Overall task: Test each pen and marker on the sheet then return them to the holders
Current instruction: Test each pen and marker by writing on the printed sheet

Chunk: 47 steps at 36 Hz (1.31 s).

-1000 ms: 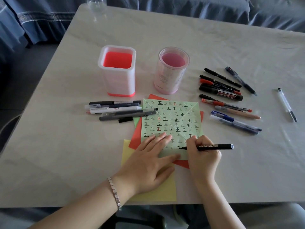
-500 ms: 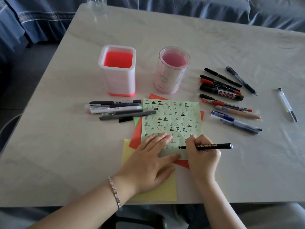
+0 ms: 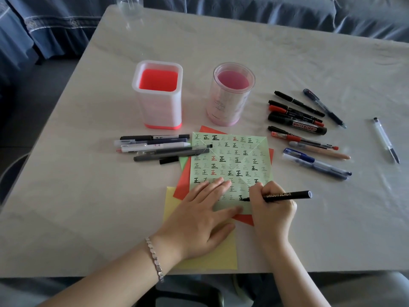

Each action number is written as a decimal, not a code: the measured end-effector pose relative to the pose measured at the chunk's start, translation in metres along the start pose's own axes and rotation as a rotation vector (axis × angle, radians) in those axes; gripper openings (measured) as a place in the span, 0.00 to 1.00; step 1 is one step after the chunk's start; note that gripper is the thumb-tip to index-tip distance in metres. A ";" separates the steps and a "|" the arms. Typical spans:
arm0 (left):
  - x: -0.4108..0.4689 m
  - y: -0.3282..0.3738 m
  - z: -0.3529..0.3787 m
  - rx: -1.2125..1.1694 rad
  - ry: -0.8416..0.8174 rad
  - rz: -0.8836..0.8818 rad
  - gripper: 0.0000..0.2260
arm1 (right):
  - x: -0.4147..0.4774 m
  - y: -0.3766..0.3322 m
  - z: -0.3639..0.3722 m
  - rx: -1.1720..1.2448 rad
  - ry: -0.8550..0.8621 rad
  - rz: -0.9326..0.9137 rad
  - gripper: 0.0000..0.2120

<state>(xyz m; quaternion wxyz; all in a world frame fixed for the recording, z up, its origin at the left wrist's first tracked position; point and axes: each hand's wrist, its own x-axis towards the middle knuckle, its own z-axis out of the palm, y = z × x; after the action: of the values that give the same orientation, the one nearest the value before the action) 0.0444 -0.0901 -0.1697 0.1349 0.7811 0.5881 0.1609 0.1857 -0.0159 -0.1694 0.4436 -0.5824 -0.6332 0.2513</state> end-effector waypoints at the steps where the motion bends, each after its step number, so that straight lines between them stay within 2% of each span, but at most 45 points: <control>1: 0.000 0.000 0.000 0.001 0.002 0.001 0.17 | 0.000 0.000 0.000 -0.014 0.016 0.001 0.17; 6: 0.000 0.000 0.000 0.005 0.004 0.011 0.17 | 0.001 -0.001 -0.001 -0.005 0.041 0.052 0.16; 13: -0.001 -0.002 0.002 -0.011 0.022 0.028 0.18 | 0.001 -0.006 -0.004 0.197 0.097 0.153 0.16; 17: -0.001 -0.002 0.002 -0.112 0.111 0.011 0.15 | 0.004 -0.006 -0.006 0.200 0.108 0.185 0.19; 23: -0.006 -0.017 -0.010 -0.067 0.409 -0.279 0.15 | 0.009 -0.016 -0.019 0.264 0.055 0.244 0.14; 26: -0.004 -0.031 -0.029 -0.009 0.495 -0.377 0.14 | 0.012 -0.021 -0.027 0.259 0.019 0.229 0.14; 29: -0.004 -0.046 -0.037 0.080 0.485 -0.427 0.07 | 0.015 -0.024 -0.033 0.243 -0.026 0.229 0.14; 34: -0.001 -0.059 -0.038 0.156 0.376 -0.414 0.11 | 0.015 -0.031 -0.036 0.236 -0.100 0.250 0.13; 39: 0.003 -0.064 -0.041 0.086 0.339 -0.430 0.09 | 0.014 -0.040 -0.037 0.312 -0.188 0.326 0.12; 42: 0.003 -0.064 -0.044 0.094 0.301 -0.448 0.06 | 0.013 -0.049 -0.040 0.422 -0.228 0.433 0.15; 45: 0.004 -0.054 -0.048 0.122 0.301 -0.389 0.07 | 0.013 -0.057 -0.044 0.530 -0.253 0.516 0.19; 47: 0.006 -0.038 -0.056 -0.047 0.340 -0.372 0.05 | 0.014 -0.065 -0.046 0.569 -0.243 0.527 0.19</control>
<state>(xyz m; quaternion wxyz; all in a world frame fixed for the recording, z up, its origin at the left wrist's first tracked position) -0.0105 -0.0723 -0.1337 0.0794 0.6179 0.7320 0.2757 0.1929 -0.0244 -0.0892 0.4292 -0.5448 -0.4154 0.5886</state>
